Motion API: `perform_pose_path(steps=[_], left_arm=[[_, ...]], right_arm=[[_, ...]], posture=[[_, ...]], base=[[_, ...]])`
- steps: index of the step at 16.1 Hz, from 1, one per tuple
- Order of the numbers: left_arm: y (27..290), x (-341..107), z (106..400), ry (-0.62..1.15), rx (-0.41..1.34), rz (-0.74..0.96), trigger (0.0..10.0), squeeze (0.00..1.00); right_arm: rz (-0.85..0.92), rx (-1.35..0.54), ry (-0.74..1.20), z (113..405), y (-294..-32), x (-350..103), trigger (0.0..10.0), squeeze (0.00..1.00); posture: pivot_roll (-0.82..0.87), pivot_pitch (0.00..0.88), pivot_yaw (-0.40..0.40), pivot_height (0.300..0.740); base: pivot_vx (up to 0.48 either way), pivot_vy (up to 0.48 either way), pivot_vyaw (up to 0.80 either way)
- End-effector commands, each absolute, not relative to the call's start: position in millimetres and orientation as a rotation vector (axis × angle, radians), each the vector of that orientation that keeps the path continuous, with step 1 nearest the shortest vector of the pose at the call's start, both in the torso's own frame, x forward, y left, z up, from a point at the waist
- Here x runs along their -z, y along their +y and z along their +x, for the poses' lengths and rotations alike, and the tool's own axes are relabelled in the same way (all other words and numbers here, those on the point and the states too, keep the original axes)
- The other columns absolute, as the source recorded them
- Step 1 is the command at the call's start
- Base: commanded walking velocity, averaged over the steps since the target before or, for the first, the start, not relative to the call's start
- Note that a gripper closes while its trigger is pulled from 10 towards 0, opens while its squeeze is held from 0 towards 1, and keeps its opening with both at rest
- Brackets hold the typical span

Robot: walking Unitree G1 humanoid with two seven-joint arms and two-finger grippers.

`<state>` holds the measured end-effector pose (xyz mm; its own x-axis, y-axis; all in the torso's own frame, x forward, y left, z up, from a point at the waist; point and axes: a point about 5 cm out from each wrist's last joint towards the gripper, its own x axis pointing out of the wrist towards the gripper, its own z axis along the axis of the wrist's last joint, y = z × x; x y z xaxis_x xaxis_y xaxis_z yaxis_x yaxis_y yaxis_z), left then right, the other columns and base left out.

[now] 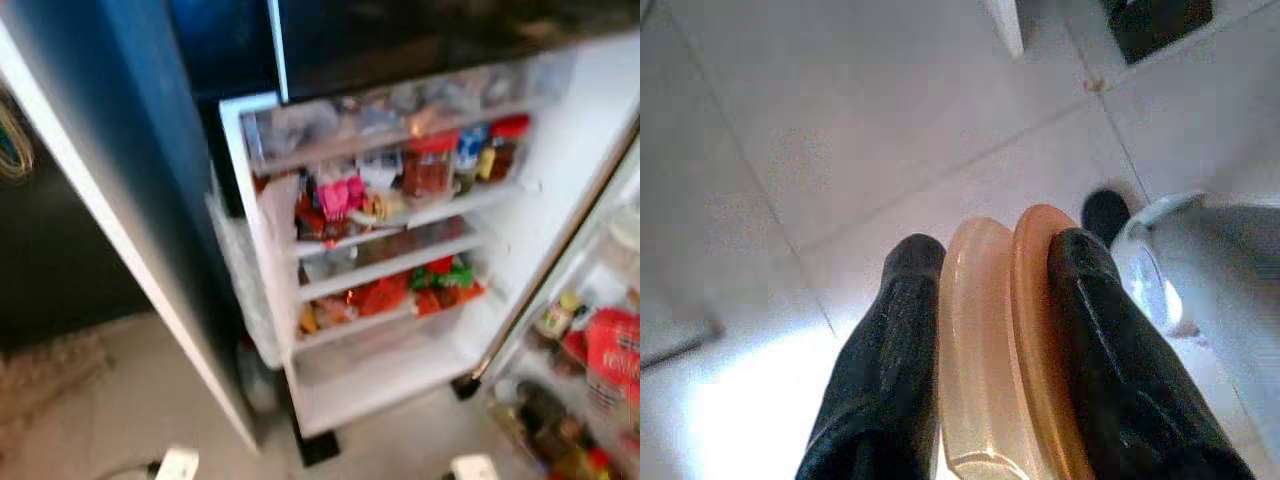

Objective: Restocking fridge

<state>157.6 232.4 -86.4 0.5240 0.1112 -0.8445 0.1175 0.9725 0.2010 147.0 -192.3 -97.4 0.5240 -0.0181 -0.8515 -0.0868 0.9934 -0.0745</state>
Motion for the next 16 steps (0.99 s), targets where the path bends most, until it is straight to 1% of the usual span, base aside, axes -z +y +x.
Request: perform_pose_path(steps=[1, 3, 5, 6, 9, 11, 13, 14, 15, 16], left_arm=[[229.7, 87.9, 156.1, 1.030, -0.005, 0.243, 10.0, 0.00], [220.8, 92.6, 149.7, 1.048, -0.009, 0.212, 10.0, 0.00], [216.9, 93.2, 150.1, 1.045, -0.012, 0.199, 10.0, 0.00], [217.6, 92.7, 150.6, 1.037, -0.017, 0.198, 10.0, 0.00], [220.0, 91.7, 152.0, 1.033, -0.018, 0.208, 10.0, 0.00], [218.8, 88.1, 160.3, 0.991, -0.024, 0.193, 10.0, 0.00], [219.8, 81.2, 173.9, 0.929, -0.024, 0.168, 10.0, 0.00], [222.1, 68.0, 196.6, 0.827, -0.034, 0.139, 10.0, 0.00], [222.1, 57.9, 212.1, 0.749, -0.042, 0.109, 10.0, 0.00], [219.2, 48.5, 224.9, 0.675, -0.013, 0.100, 10.0, 0.00]], right_arm=[[-0.105, -0.012, 1.024, 146.1, -199.3, 96.9, 10.0, 0.00], [-0.105, -0.009, 1.023, 146.3, -204.5, 95.9, 10.0, 0.00], [-0.111, -0.035, 1.027, 146.0, -203.8, 96.1, 10.0, 0.00], [-0.089, -0.071, 1.008, 148.6, -198.4, 95.3, 10.0, 0.00], [-0.070, -0.068, 1.013, 146.3, -194.9, 96.8, 10.0, 0.00], [-0.056, -0.062, 1.020, 142.5, -194.2, 98.2, 10.0, 0.00], [-0.058, -0.062, 1.030, 139.7, -193.9, 99.3, 10.0, 0.00], [-0.064, -0.065, 1.029, 142.0, -191.9, 98.9, 10.0, 0.00], [-0.069, -0.072, 1.027, 142.8, -191.5, 98.7, 10.0, 0.00], [-0.073, -0.079, 1.028, 142.5, -191.3, 98.8, 10.0, 0.00]], posture=[[-0.05, 0.008, 0.070, 0.740], [-0.06, 0.016, 0.043, 0.740], [-0.06, 0.022, 0.026, 0.740], [-0.06, 0.026, 0.024, 0.740], [-0.06, 0.026, 0.043, 0.740], [-0.06, 0.026, 0.050, 0.740], [-0.06, 0.027, 0.050, 0.740], [-0.06, 0.028, 0.049, 0.740], [-0.06, 0.026, 0.046, 0.740], [-0.06, 0.023, 0.045, 0.740]], base=[[0.000, -0.345, 0.00], [0.000, -0.343, 0.00], [0.000, -0.343, 0.00], [0.000, -0.341, 0.00], [0.000, -0.313, 0.00], [0.000, 0.000, 0.00], [0.000, 0.000, 0.00], [0.000, 0.000, 0.00], [0.000, 0.000, 0.00], [0.000, 0.000, 0.00]])
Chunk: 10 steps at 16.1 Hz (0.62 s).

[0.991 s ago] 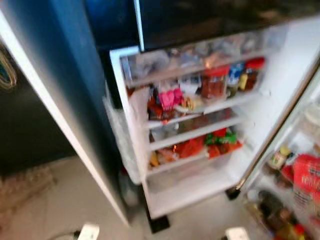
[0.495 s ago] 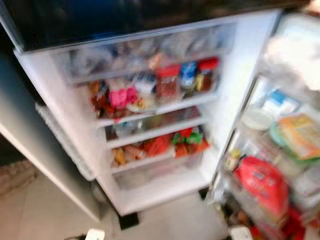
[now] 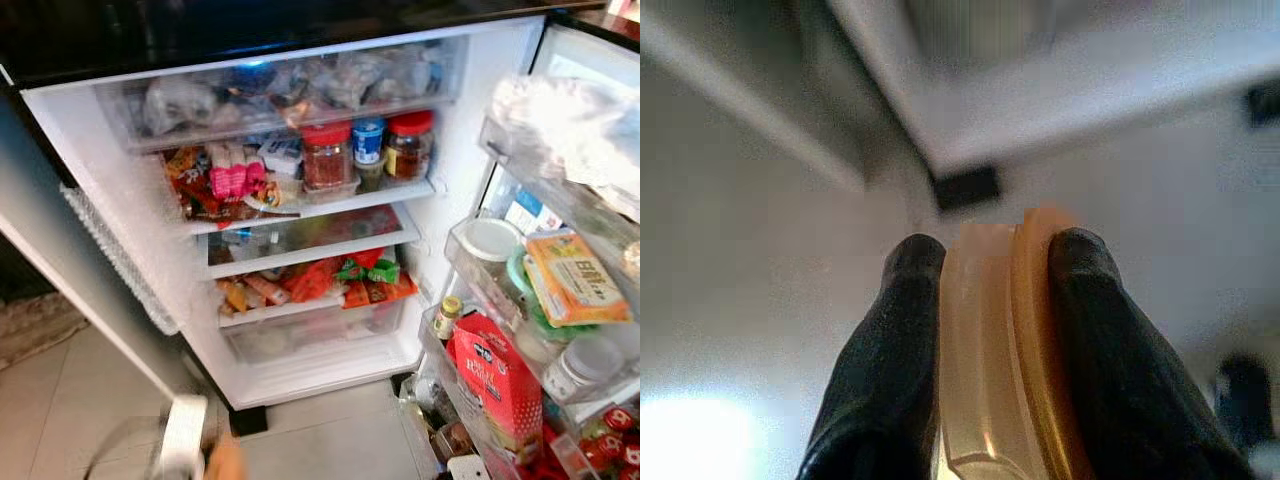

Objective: Restocking fridge

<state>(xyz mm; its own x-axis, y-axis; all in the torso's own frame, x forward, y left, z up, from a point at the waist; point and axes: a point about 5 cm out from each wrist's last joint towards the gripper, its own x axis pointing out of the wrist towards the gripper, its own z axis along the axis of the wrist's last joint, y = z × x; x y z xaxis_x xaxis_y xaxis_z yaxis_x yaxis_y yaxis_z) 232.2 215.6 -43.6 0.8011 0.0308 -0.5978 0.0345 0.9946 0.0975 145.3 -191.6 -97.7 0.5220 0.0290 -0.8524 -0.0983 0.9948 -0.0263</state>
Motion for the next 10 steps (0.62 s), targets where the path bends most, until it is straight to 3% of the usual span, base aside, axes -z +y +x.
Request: perform_pose_path(steps=[1, 4, 7, 10], left_arm=[[215.8, 27.7, 247.9, 0.531, 0.020, 0.095, 10.0, 0.00], [206.1, -5.5, 269.2, 0.314, 0.066, 0.116, 10.0, 0.00], [196.9, -7.7, 275.6, 0.300, -0.026, -0.485, 10.0, 0.00], [193.5, -7.5, 268.7, 0.283, -0.005, -0.724, 10.0, 0.00]], right_arm=[[-0.083, -0.085, 1.031, 142.3, -191.6, 98.8, 10.0, 0.00], [-0.102, -0.110, 1.038, 140.5, -188.9, 99.8, 10.0, 0.00], [-0.126, -0.116, 1.043, 138.6, -190.4, 100.3, 10.0, 0.00], [-0.175, -0.146, 1.048, 135.9, -190.1, 101.2, 10.0, 0.00]], posture=[[-0.05, 0.016, 0.046, 0.740], [-0.05, 0.010, 0.043, 0.740], [-0.06, 0.024, 0.037, 0.740], [-0.06, 0.029, 0.029, 0.740]], base=[[0.000, 0.000, 0.00], [0.000, 0.000, 0.00], [0.000, 0.000, 0.00], [0.000, 0.000, 0.00]])
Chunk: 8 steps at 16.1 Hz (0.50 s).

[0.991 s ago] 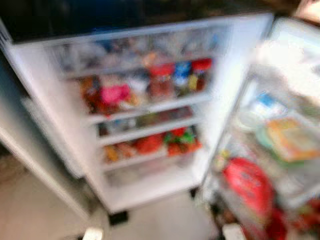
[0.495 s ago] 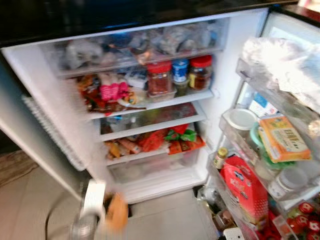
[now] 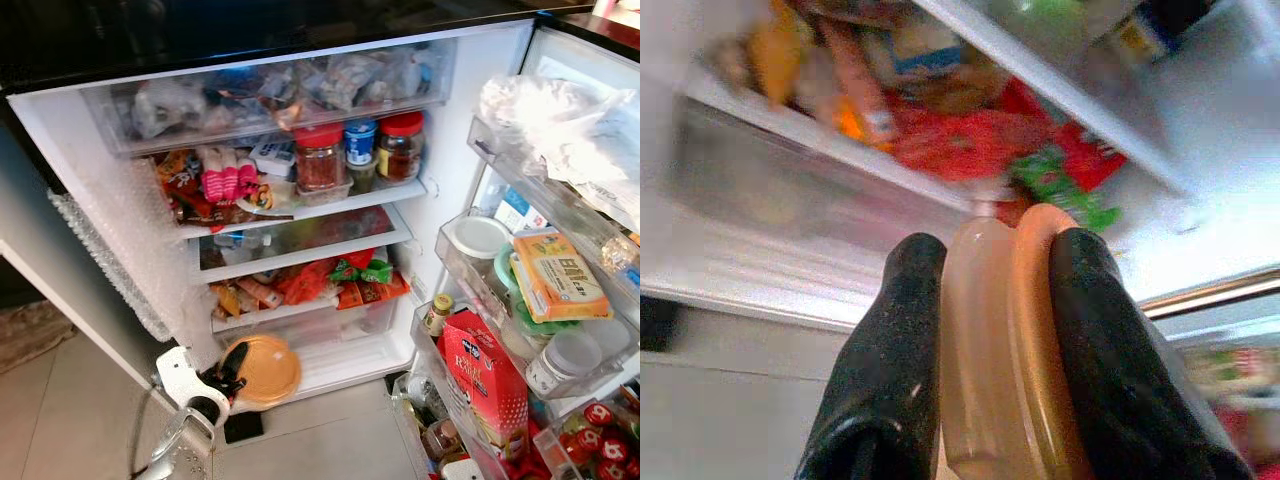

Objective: Restocking fridge

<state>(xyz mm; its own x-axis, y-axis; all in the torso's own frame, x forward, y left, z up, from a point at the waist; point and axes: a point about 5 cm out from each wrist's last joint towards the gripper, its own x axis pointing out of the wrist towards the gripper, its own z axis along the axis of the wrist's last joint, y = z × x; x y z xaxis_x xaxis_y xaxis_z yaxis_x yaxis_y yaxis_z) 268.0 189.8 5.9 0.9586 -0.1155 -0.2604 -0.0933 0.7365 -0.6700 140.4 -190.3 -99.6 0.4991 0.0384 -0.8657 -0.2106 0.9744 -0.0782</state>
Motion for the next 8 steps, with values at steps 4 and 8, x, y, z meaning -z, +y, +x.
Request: perform_pose_path(steps=[4, 8], left_arm=[[185.2, -5.8, 251.9, 0.305, 0.163, -0.829, 10.0, 0.00], [178.3, -15.1, 257.3, 0.314, 0.230, -0.815, 10.0, 0.00]], right_arm=[[-0.283, -0.209, 1.060, 133.4, -189.4, 102.3, 10.0, 0.00], [-0.329, -0.211, 1.069, 132.1, -191.8, 102.7, 10.0, 0.00]], posture=[[-0.05, 0.036, 0.022, 0.740], [-0.06, 0.036, 0.026, 0.740]], base=[[0.000, 0.000, 0.00], [0.000, 0.000, 0.00]])
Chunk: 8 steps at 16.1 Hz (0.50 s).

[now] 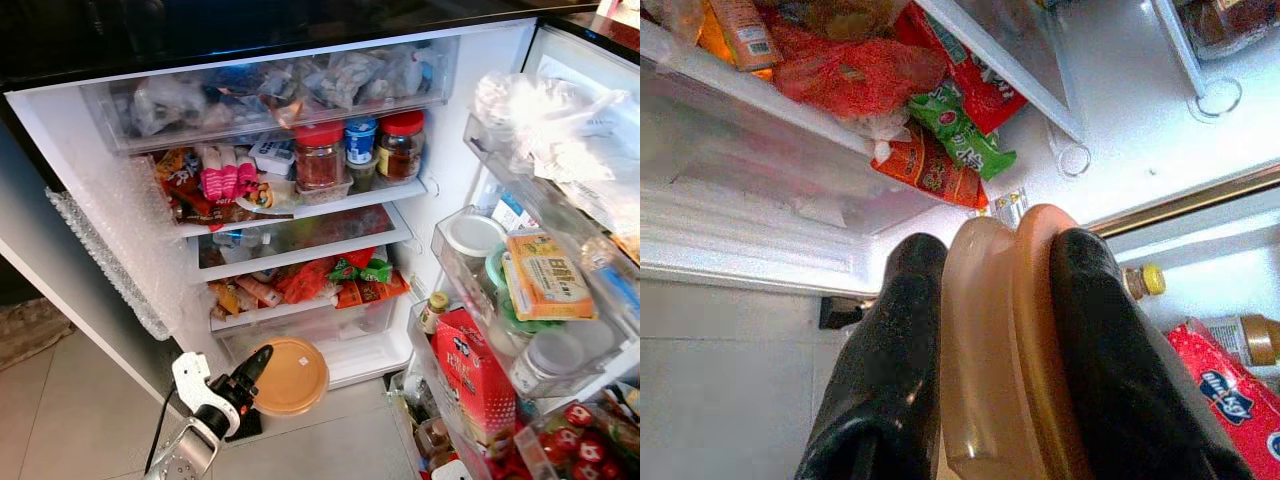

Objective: Restocking fridge

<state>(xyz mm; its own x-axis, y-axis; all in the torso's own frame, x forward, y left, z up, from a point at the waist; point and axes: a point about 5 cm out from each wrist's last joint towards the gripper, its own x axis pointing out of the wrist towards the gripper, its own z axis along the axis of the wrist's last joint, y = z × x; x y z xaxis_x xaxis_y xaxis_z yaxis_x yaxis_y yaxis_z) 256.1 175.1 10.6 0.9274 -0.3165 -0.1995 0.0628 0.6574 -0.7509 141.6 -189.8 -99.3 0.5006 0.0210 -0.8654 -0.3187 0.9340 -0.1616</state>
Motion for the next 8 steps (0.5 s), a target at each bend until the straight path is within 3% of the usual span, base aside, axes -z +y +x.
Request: perform_pose_path(steps=[1, 8], left_arm=[[179.3, -16.1, 257.3, 0.312, 0.231, -0.803, 10.0, 0.00], [178.7, -21.1, 258.6, 0.306, 0.242, -0.783, 10.0, 0.00]], right_arm=[[-0.334, -0.209, 1.074, 131.5, -192.5, 102.9, 10.0, 0.00], [-0.387, -0.220, 1.077, 131.6, -197.0, 102.4, 10.0, 0.00]], posture=[[-0.06, 0.037, 0.028, 0.740], [-0.05, 0.052, 0.022, 0.740]], base=[[0.000, 0.000, 0.00], [0.000, 0.000, 0.00]])
